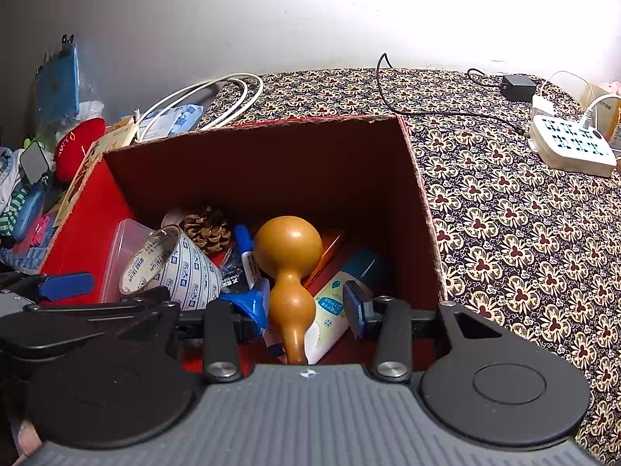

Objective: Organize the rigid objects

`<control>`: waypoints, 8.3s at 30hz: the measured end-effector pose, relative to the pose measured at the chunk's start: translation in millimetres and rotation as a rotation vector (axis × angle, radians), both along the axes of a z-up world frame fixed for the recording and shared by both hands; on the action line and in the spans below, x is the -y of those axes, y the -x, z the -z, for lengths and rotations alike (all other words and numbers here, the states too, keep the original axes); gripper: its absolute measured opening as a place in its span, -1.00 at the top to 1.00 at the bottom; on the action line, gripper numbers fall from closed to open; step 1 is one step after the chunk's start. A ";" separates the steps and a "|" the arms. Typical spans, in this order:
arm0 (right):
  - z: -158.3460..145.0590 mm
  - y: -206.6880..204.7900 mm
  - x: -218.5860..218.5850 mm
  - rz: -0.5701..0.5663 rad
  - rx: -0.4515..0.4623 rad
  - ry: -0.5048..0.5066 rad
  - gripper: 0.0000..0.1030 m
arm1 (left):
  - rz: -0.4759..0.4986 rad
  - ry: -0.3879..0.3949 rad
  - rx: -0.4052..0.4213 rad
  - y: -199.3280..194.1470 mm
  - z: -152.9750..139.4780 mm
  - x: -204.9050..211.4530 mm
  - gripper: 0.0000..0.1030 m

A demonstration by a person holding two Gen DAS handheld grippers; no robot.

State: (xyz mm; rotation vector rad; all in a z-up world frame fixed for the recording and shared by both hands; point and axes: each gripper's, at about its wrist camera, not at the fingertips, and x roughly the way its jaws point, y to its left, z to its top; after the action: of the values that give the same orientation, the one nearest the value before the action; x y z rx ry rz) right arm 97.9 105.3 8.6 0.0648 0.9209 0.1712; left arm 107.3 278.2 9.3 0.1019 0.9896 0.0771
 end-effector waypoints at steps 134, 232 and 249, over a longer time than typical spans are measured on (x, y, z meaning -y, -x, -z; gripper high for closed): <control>2.5 0.1 -3.9 -0.008 -0.021 0.017 0.51 | -0.018 0.010 -0.005 2.5 4.3 -0.7 -0.42; 6.1 -0.9 -2.8 -0.008 -0.031 0.001 0.51 | -0.024 0.016 -0.005 0.0 4.9 -1.5 -0.42; 6.0 -0.2 -2.8 -0.009 -0.031 0.001 0.51 | -0.030 0.044 0.026 4.3 2.1 -5.5 -0.39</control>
State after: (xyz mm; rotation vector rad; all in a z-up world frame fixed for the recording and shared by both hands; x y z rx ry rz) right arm 98.1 108.1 2.6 0.0624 0.9521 0.1778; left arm 103.0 283.7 7.3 0.0462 0.9662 0.0838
